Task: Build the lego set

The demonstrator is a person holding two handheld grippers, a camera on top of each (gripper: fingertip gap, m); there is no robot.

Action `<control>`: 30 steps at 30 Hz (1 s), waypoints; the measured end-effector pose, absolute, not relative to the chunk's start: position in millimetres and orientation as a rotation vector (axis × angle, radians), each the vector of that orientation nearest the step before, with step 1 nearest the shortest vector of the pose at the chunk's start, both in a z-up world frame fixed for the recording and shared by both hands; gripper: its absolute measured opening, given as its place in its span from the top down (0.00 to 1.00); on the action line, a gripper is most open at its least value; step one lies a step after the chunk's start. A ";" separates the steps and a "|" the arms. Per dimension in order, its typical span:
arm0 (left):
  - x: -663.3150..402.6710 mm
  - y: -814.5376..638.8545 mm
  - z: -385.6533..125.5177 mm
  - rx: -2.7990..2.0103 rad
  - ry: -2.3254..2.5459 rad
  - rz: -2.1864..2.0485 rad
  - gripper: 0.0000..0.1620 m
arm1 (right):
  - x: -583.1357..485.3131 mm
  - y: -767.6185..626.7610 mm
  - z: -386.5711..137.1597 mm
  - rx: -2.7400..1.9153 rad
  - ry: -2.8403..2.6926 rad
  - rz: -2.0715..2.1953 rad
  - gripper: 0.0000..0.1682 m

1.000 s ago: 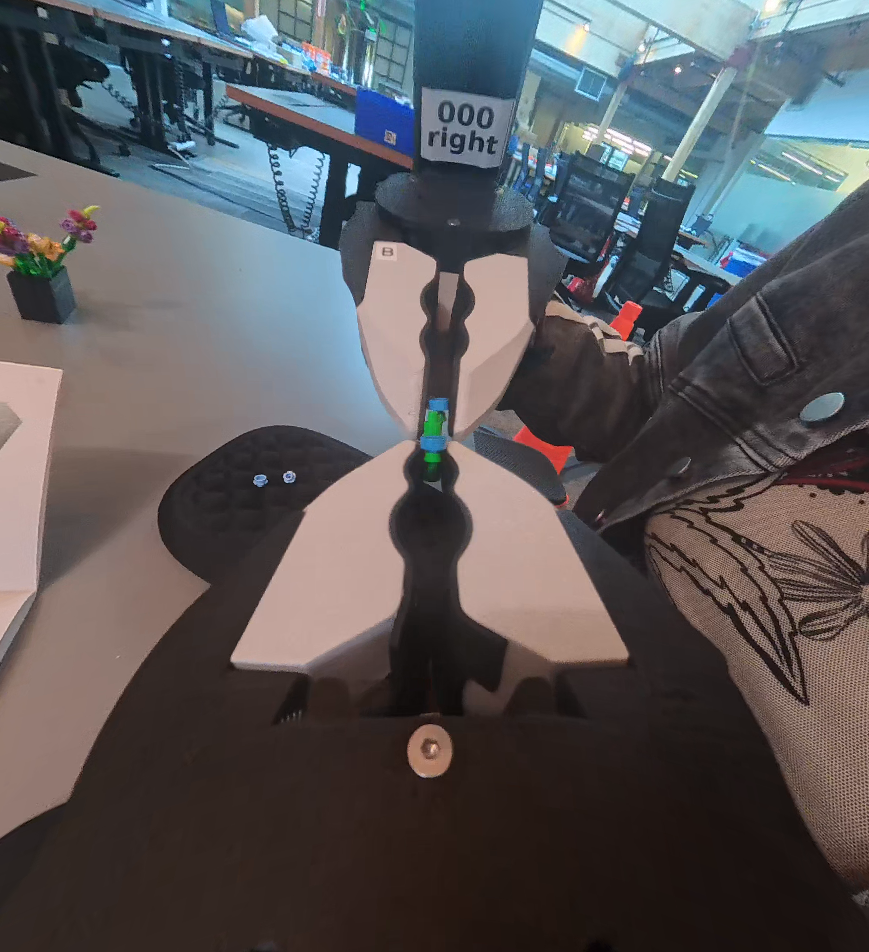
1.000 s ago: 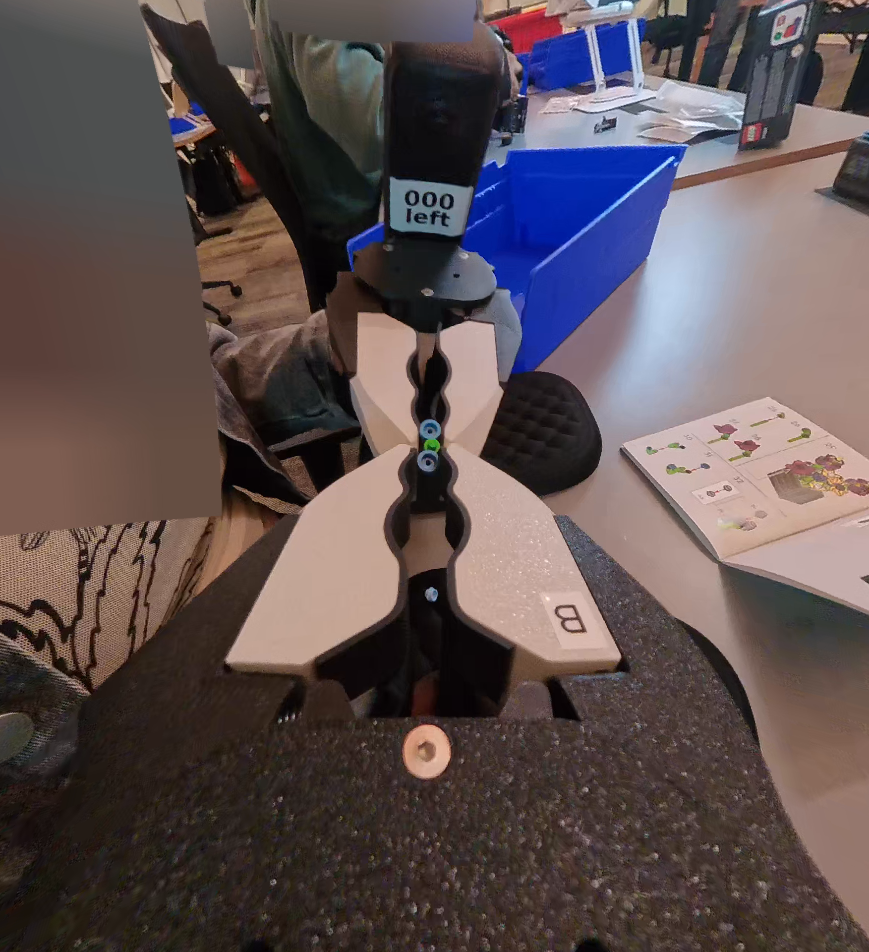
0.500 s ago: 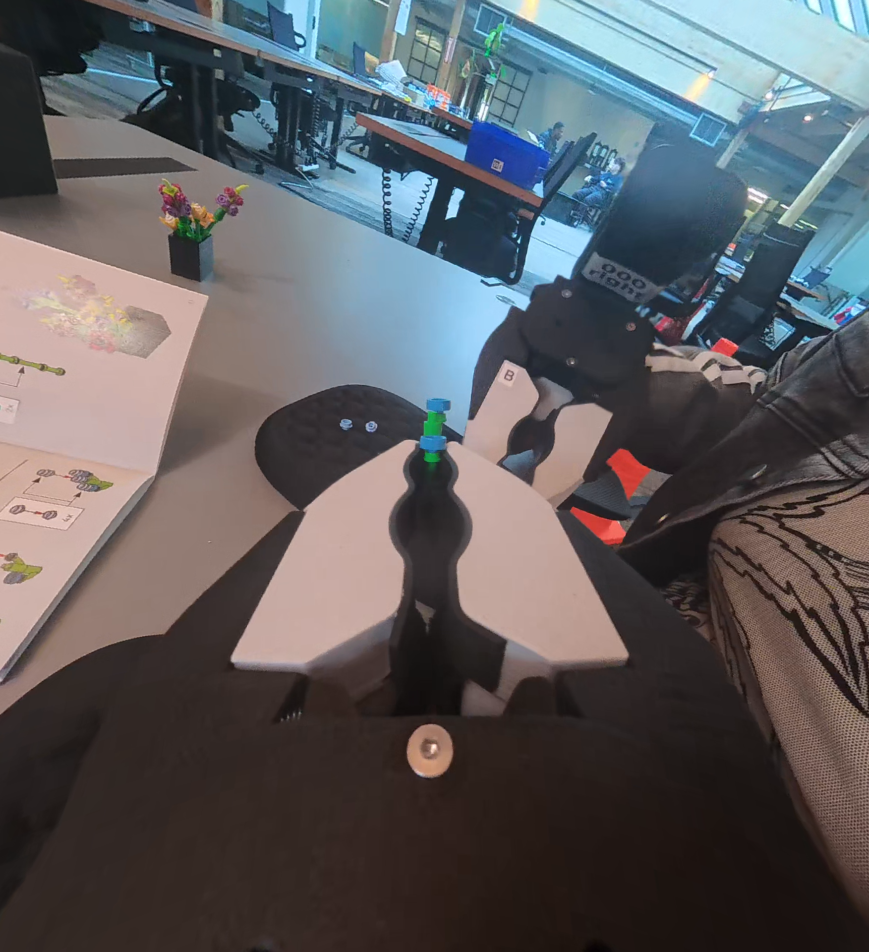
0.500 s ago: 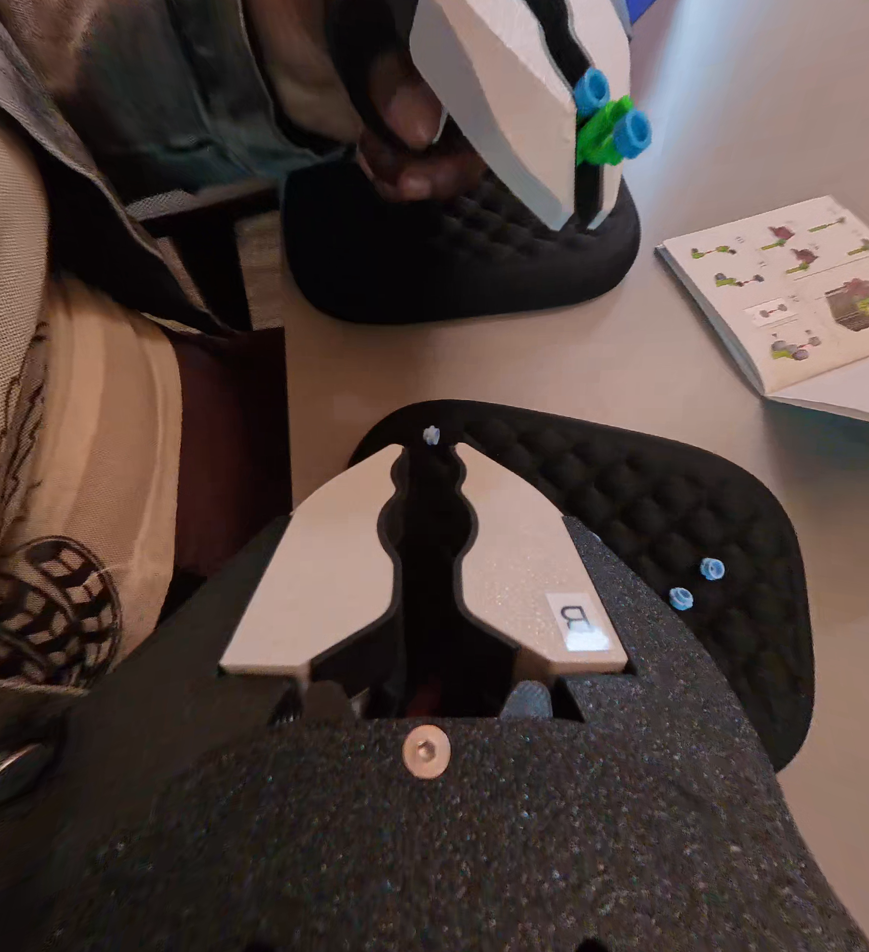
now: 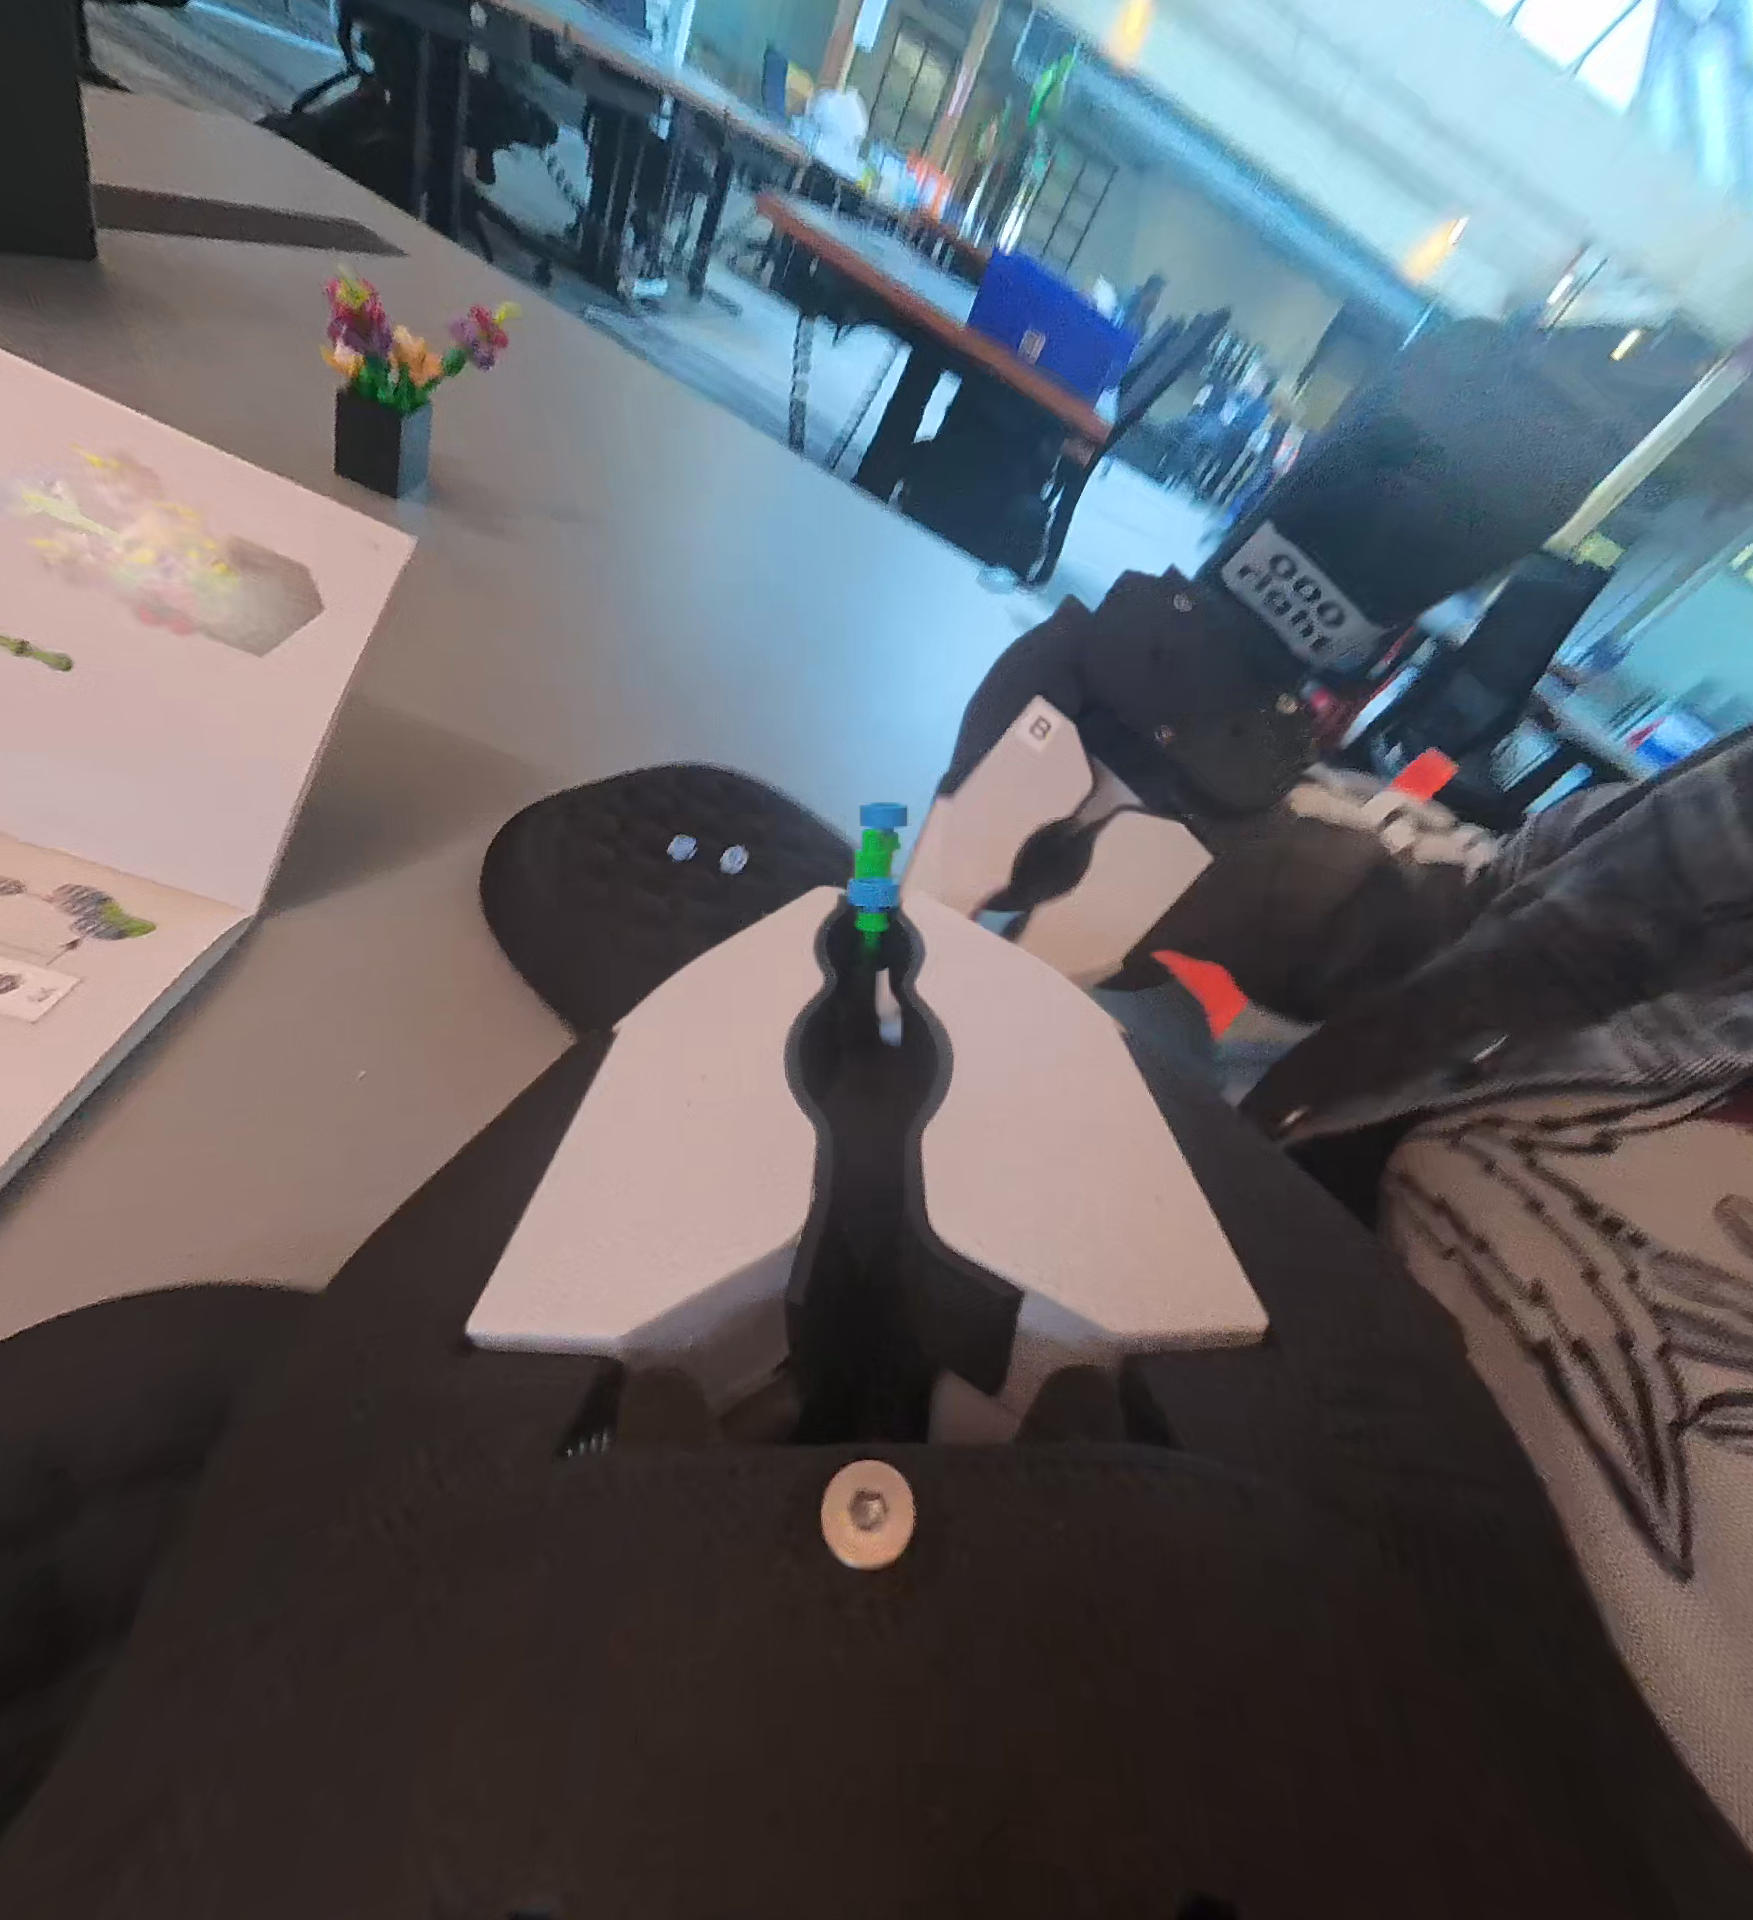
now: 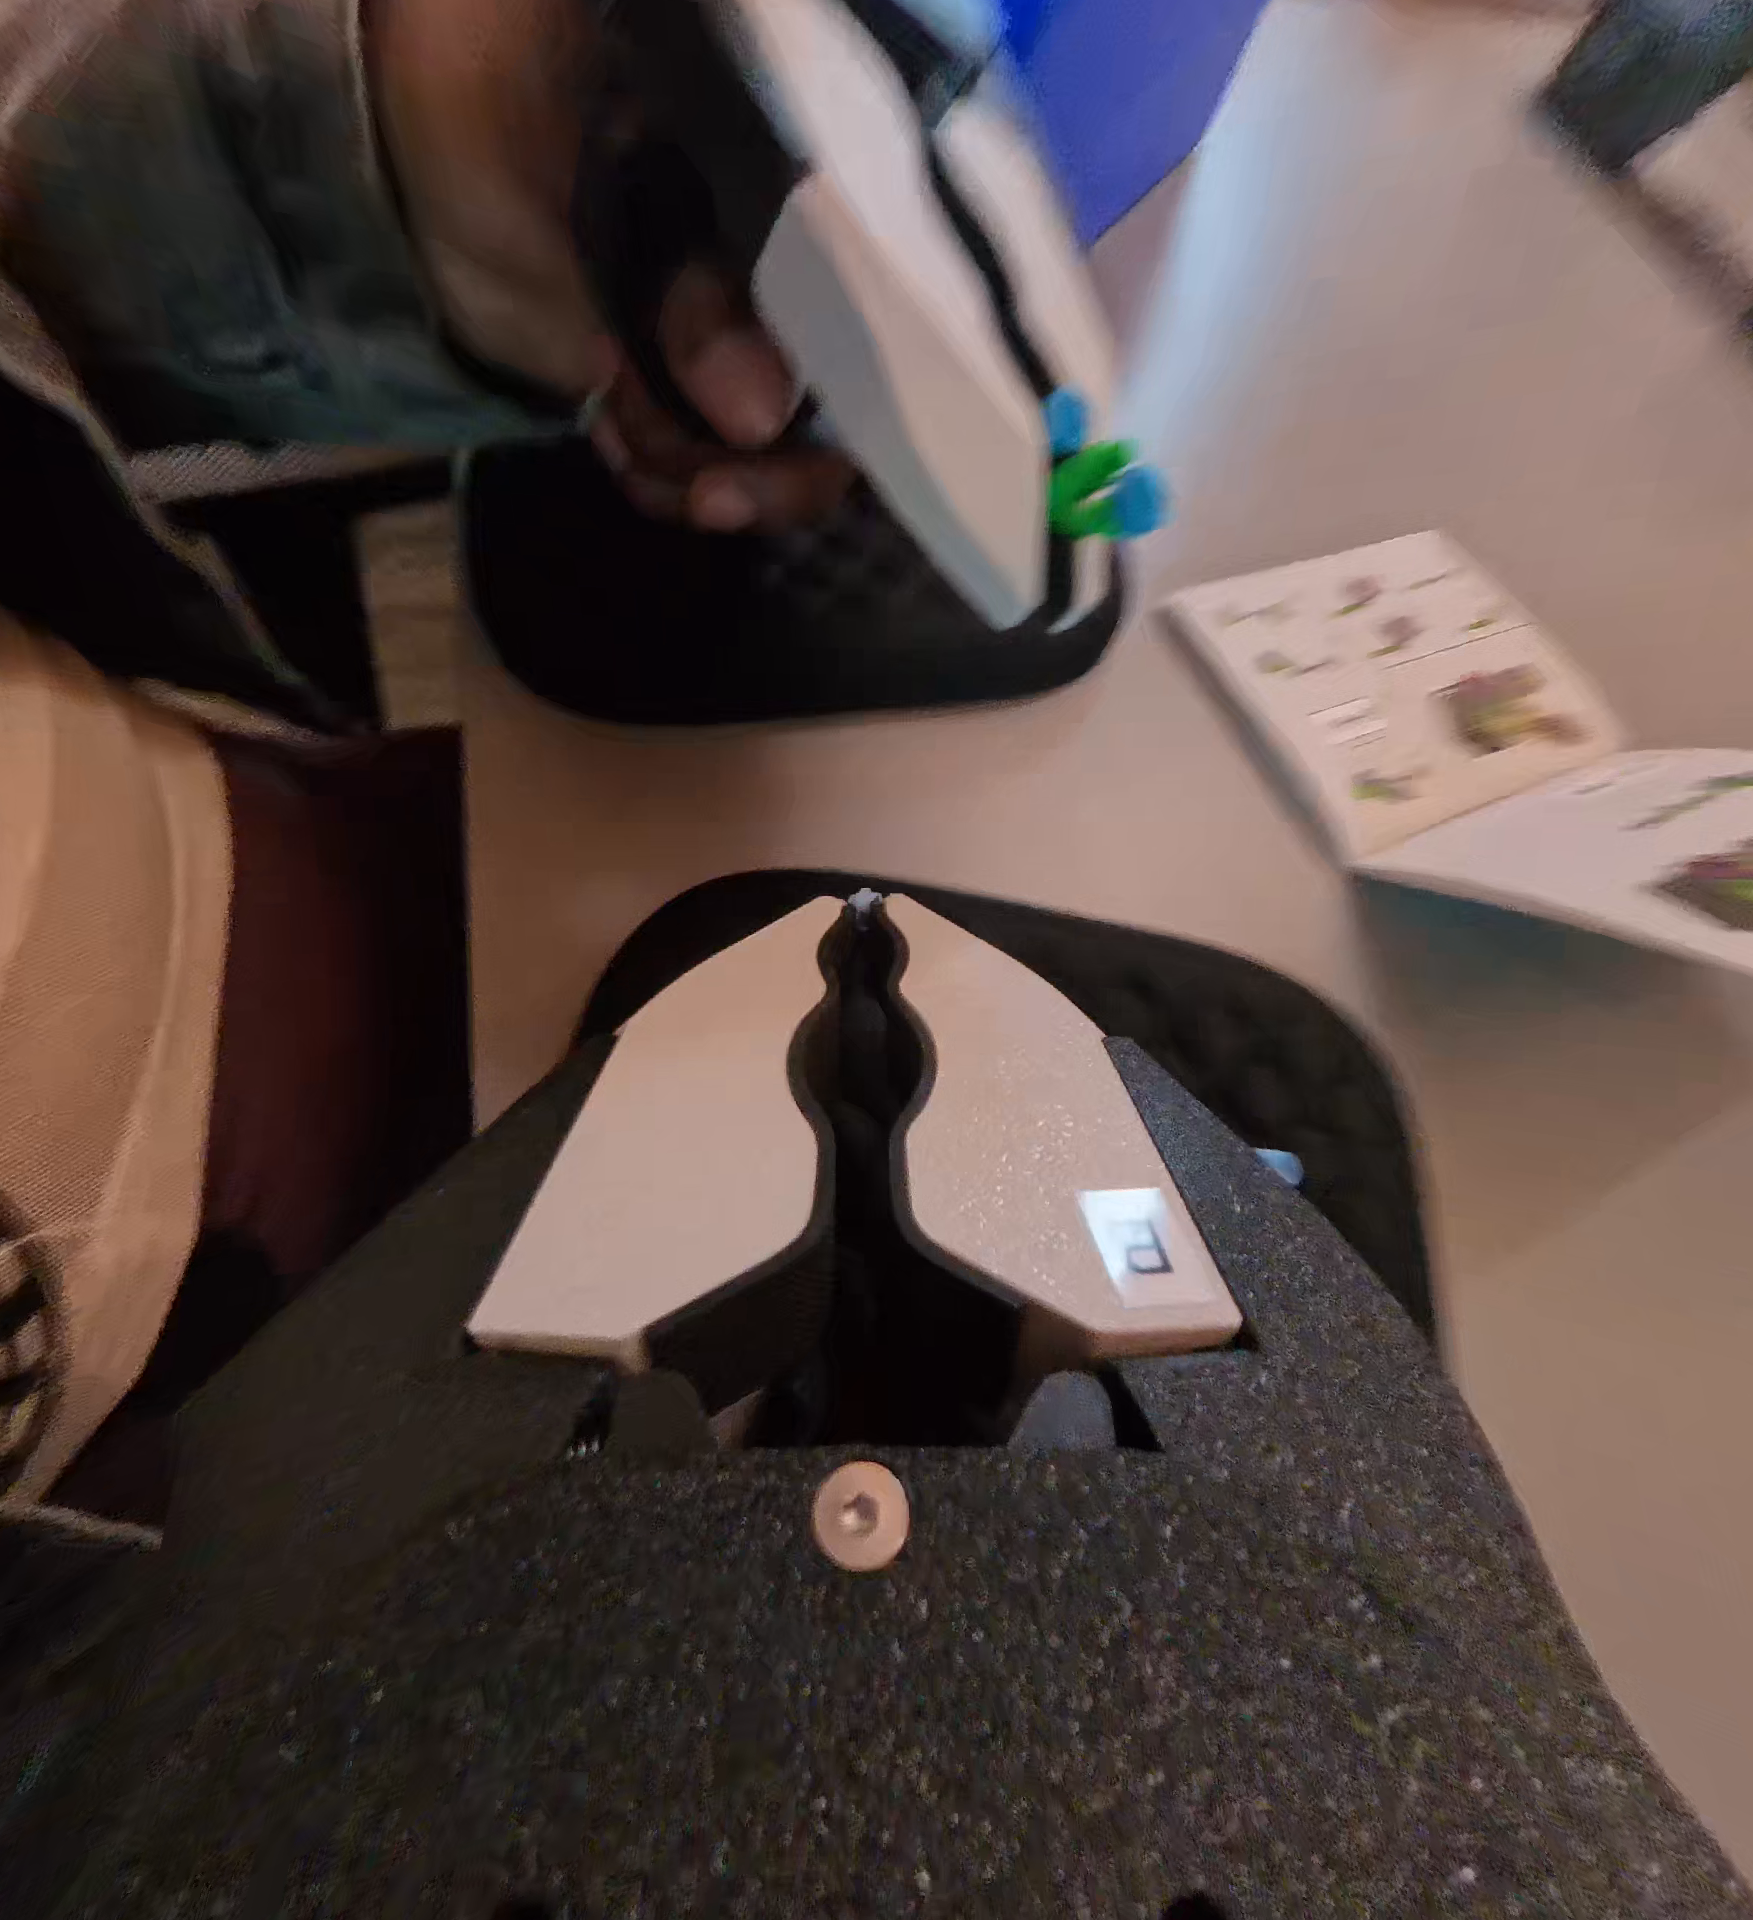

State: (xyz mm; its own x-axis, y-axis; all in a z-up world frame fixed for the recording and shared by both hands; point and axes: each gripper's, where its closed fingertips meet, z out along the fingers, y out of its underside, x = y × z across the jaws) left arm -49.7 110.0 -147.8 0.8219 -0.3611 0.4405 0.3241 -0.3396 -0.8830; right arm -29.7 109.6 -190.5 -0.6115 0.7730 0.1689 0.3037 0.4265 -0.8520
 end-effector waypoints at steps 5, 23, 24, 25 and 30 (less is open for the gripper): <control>-30.6 117.8 -122.1 -1.634 0.029 -0.895 0.96 | -30.6 131.6 -99.9 -0.607 -1.819 1.022 0.99; -10.4 125.9 -105.0 -1.674 0.254 -0.746 0.96 | -25.6 125.5 -84.8 -0.349 -1.993 0.734 0.98; -10.2 125.9 -105.0 -1.673 0.254 -0.746 0.96 | -25.4 124.4 -84.4 -0.342 -1.995 0.730 0.98; -10.4 125.9 -105.2 -1.675 0.255 -0.744 0.96 | -25.5 124.1 -84.5 -0.338 -1.999 0.720 0.98; -10.0 124.5 -102.7 -1.656 0.263 -0.741 0.96 | -25.5 123.7 -83.6 -0.320 -2.018 0.689 0.97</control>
